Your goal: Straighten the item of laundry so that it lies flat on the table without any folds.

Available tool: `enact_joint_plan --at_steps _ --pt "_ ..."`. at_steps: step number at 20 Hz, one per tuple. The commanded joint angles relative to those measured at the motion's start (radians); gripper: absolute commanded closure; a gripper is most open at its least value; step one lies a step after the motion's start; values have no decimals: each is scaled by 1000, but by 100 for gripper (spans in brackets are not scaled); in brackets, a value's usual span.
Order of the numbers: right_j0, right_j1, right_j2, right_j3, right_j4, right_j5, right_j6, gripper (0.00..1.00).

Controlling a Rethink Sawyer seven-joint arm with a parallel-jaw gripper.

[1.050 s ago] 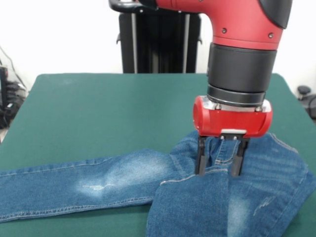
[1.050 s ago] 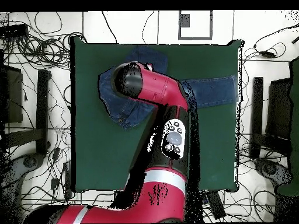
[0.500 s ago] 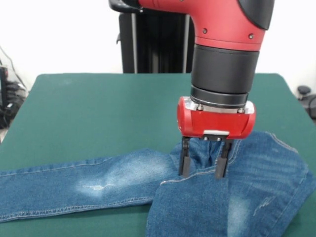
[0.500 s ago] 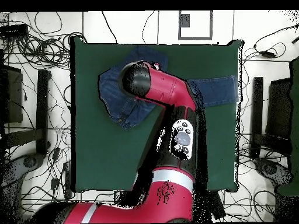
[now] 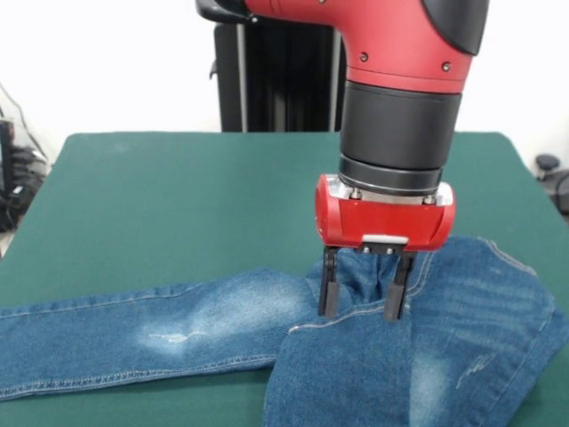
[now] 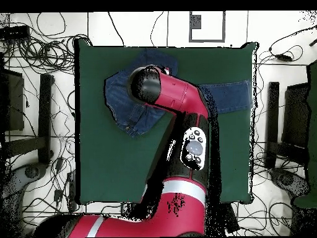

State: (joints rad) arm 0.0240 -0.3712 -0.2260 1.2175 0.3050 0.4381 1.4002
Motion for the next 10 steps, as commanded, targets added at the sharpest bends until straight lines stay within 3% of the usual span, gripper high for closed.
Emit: enact_joint_plan --at_steps 1,10 --pt "18 53 114 155 -28 -16 181 0" --pt "12 0 152 184 -11 53 153 0"
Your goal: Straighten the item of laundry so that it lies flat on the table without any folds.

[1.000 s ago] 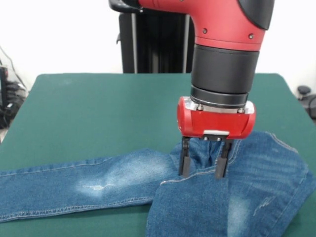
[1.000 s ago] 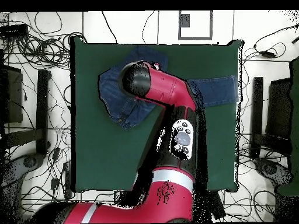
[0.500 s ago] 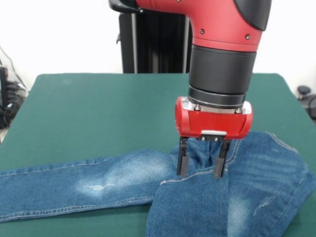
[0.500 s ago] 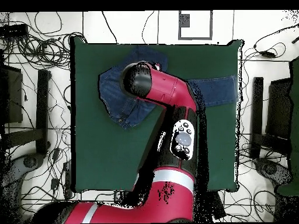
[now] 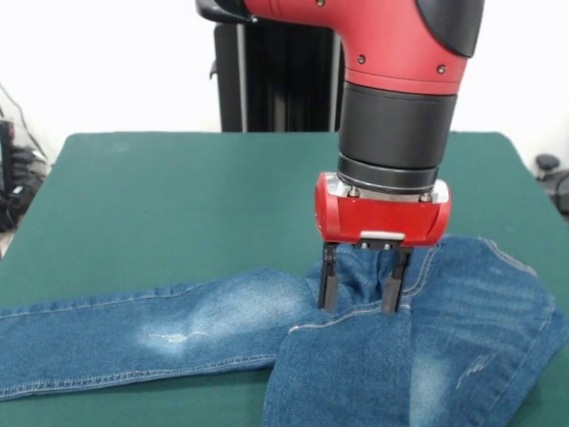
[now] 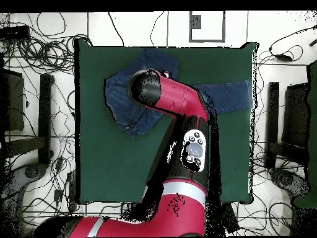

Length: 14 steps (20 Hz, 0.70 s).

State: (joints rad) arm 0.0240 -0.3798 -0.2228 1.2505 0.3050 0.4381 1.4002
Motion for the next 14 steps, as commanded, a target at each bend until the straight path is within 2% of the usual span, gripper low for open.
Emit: enact_joint_plan --at_steps 1,6,14 --pt "15 3 145 145 -11 72 149 0" --pt "25 0 136 131 -7 100 158 0" --pt "43 -3 165 147 -24 16 143 0"
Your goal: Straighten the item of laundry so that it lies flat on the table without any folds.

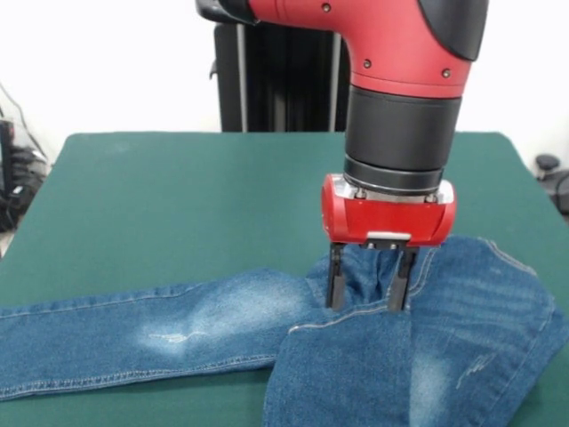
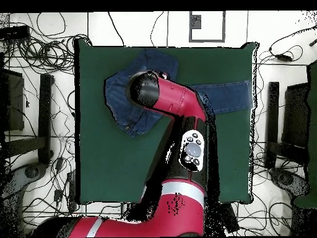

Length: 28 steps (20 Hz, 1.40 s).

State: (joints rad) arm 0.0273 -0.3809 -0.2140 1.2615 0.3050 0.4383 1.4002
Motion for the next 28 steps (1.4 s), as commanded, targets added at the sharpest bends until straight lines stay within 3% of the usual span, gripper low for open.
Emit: enact_joint_plan --at_steps 1,8,22,28 --pt "47 2 153 131 -22 19 152 0" --pt "71 5 147 126 -9 20 184 0" --pt "29 40 148 112 -32 -42 161 0" --pt "36 62 97 76 -37 -24 179 0"
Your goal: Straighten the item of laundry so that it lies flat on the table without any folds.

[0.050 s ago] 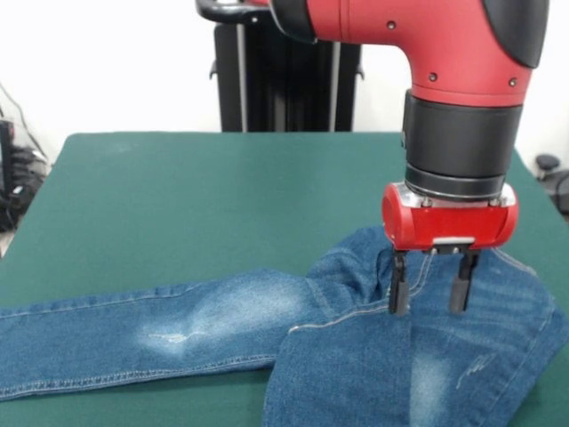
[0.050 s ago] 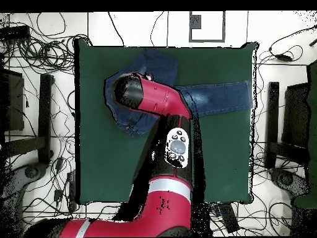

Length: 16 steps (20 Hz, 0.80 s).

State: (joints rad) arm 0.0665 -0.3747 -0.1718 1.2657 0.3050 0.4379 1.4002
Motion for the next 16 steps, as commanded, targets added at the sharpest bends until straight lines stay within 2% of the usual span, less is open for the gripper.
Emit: enact_joint_plan --at_steps 1,8,16 --pt "-3 53 47 74 -38 -20 181 0" --pt "57 54 -61 50 -63 -26 211 0" --pt "95 69 -77 88 -42 -75 239 0"
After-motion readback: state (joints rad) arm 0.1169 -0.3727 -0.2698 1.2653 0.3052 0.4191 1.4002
